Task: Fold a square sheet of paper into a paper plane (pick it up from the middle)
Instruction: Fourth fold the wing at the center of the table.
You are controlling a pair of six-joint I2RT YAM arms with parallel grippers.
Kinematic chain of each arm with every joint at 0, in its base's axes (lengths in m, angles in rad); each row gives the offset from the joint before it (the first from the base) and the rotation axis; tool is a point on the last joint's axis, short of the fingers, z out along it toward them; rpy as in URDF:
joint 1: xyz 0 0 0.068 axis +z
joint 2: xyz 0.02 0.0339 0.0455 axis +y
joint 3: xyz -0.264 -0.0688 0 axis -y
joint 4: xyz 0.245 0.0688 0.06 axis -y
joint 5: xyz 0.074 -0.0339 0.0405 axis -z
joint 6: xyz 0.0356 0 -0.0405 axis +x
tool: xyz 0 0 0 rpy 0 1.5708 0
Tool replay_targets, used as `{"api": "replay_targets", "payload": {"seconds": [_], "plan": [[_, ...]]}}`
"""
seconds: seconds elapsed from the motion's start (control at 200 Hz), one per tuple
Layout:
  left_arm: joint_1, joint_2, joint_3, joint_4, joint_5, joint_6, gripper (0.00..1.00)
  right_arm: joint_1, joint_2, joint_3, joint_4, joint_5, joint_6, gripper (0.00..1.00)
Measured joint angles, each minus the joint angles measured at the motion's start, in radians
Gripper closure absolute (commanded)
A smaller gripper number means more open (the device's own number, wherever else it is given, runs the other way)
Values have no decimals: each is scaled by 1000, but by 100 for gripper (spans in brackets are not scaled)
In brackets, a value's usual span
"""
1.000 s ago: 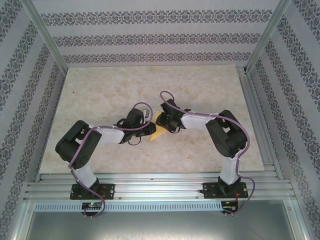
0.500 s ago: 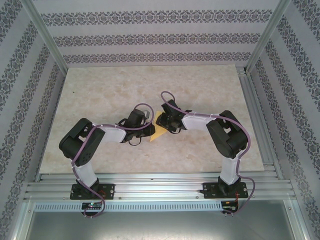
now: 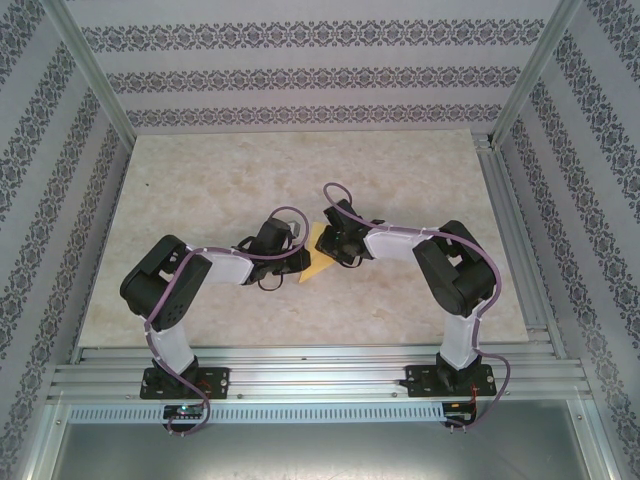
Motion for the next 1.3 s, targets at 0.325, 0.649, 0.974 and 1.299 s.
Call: {"api": "replay_targets", "payload": {"seconds": [0.325,0.649,0.974,1.299], "plan": [[0,13,20,-14,7,9,92,-13,-9,-19,17,-15,19,73],[0,21,44,-49,14,26,93,-51,-82,-87,47,-64,-7,68],[0,26,60,-75,21,35,94,-68,-172,-108,138,-151,-107,84],[0,28,68,-89,22,46,95,-68,-65,-110,204,-263,-141,98]]}}
